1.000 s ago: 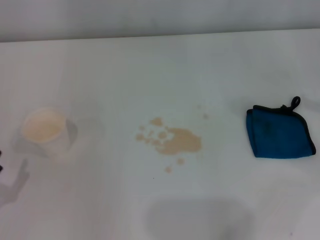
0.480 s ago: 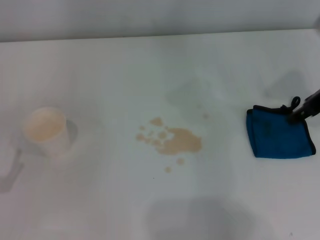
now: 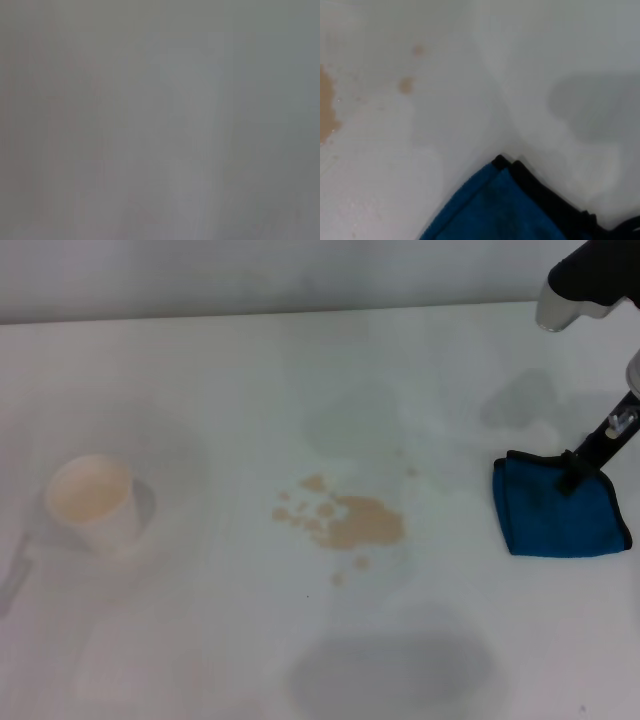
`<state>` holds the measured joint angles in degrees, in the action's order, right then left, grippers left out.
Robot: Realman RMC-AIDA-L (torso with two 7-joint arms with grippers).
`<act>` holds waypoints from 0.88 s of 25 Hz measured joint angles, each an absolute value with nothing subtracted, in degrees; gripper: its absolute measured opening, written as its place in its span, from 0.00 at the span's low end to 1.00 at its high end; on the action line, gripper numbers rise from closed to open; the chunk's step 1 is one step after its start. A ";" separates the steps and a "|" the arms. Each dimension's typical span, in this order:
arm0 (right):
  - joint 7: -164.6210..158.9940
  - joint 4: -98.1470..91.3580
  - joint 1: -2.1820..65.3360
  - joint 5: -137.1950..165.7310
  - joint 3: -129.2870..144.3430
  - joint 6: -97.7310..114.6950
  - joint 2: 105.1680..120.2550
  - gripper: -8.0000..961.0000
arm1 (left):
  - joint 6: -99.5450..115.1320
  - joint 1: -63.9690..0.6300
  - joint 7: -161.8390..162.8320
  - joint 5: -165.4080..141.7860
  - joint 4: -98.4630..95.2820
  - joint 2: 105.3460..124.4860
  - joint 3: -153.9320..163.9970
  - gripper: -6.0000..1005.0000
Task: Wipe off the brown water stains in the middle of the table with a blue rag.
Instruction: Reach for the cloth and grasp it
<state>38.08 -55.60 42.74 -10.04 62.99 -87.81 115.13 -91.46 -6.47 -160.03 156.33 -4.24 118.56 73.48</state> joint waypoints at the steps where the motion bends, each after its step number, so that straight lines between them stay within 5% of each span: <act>1: 37.79 -55.07 43.10 -9.75 63.02 -87.52 115.10 0.76 | -91.39 -6.51 -160.27 156.50 -4.24 118.56 73.47 0.88; 22: 35.89 -42.32 46.47 -6.56 62.48 -77.89 114.71 0.64 | -90.29 -8.79 -160.97 157.77 -6.39 118.59 73.38 0.88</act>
<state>35.89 -42.32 46.47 -6.56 62.48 -77.89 114.71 -90.29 -8.79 -160.97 157.77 -6.39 118.59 73.38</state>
